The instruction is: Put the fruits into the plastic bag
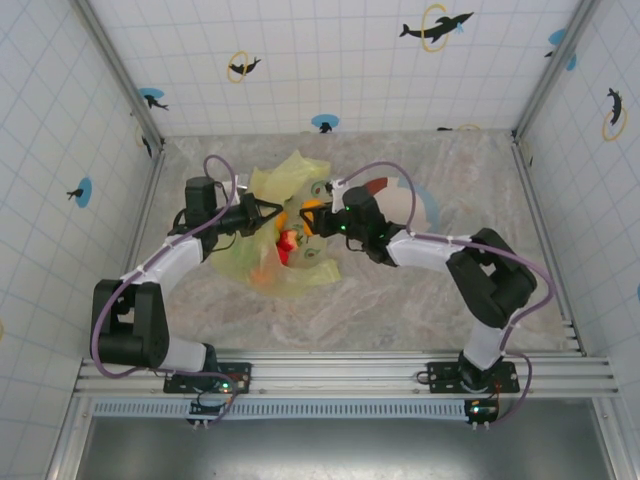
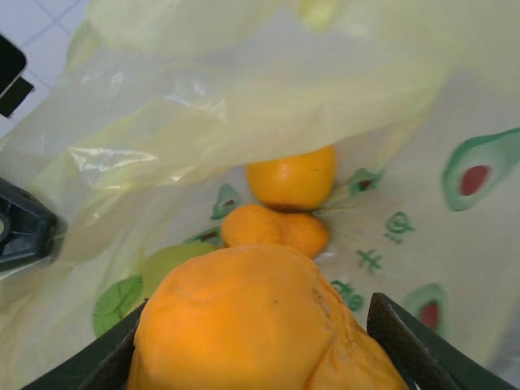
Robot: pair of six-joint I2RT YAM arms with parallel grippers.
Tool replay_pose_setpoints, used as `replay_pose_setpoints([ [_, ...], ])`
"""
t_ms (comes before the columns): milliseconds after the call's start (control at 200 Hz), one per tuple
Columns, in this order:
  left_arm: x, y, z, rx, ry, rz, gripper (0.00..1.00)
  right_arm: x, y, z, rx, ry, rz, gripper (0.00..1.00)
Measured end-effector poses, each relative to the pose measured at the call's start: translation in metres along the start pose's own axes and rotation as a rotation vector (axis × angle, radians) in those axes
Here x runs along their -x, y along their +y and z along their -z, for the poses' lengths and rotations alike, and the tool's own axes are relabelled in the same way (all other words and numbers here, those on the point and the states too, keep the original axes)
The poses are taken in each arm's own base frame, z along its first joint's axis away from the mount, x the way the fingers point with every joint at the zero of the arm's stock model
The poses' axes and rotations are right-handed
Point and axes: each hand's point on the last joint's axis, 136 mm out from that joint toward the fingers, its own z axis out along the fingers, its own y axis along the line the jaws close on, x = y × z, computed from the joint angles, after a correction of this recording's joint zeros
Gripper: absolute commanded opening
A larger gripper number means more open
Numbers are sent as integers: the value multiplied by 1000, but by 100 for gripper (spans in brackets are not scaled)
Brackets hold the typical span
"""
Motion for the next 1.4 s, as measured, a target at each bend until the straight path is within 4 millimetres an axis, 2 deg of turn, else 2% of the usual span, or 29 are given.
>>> replay_pose_setpoints([
  [95,2,-4,0,-12,-7,-1,0,-11,5,-16,14,17,-45,61],
  [220,3,-8,1,-23,-13,-6,0,-15,8,-28,28,10,-112,60],
  [545,2,-13,0,-35,-10,-8,0,-7,9,-59,15,-46,-258,60],
  [936,1,-17,-2,-46,-5,-23,0,-13,2,-98,17,-78,-419,61],
  [1056,1,-16,-3,-45,-4,-21,0,-9,0,-107,14,-104,-448,62],
  [1396,1,-14,-4,-42,-2,-16,0,-6,-7,-135,-11,-119,-459,75],
])
